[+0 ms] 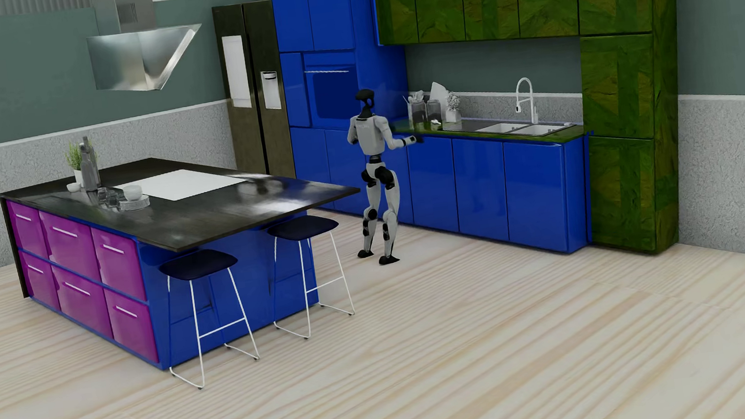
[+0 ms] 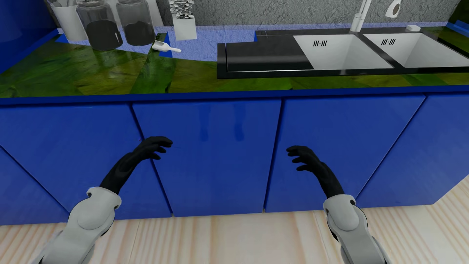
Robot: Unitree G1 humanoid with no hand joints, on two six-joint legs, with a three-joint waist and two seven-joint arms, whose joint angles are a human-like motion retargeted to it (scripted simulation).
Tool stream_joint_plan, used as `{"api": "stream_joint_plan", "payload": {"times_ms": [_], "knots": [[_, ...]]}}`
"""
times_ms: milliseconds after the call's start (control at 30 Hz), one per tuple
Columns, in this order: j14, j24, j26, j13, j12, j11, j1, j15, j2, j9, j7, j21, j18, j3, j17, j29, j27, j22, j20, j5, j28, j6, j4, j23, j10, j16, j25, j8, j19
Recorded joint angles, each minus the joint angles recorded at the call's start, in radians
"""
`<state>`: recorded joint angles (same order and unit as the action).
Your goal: Don't move
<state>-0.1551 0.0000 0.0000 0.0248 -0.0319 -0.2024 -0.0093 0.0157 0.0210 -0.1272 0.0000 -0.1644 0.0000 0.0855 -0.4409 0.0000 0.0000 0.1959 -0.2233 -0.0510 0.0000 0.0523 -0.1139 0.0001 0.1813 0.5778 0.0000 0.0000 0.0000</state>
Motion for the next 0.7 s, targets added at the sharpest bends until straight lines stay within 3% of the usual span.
{"api": "stream_joint_plan", "payload": {"times_ms": [133,333,700], "knots": [[-0.002,0.000,0.000,-0.002,-0.007,-0.001,-0.001,-0.002,0.003,0.006,0.000,-0.092,0.000,-0.012,0.003,0.000,0.000,-0.061,-0.062,0.005,0.000,-0.003,0.004,0.064,-0.001,-0.023,0.000,0.000,0.000],[-0.011,0.000,0.000,-0.011,0.013,0.000,-0.019,-0.008,0.008,0.013,0.000,-0.226,0.000,-0.029,-0.001,0.000,0.000,-0.237,-0.068,0.009,0.000,-0.026,0.006,0.279,0.009,-0.077,0.000,0.000,0.000],[0.000,0.000,0.000,-0.116,0.112,-0.011,-0.009,0.008,0.012,0.040,0.000,-0.439,0.000,-0.016,0.052,0.000,0.000,-0.587,-0.318,0.004,0.000,-0.021,0.001,0.556,0.000,-0.123,0.000,0.000,0.000]]}}
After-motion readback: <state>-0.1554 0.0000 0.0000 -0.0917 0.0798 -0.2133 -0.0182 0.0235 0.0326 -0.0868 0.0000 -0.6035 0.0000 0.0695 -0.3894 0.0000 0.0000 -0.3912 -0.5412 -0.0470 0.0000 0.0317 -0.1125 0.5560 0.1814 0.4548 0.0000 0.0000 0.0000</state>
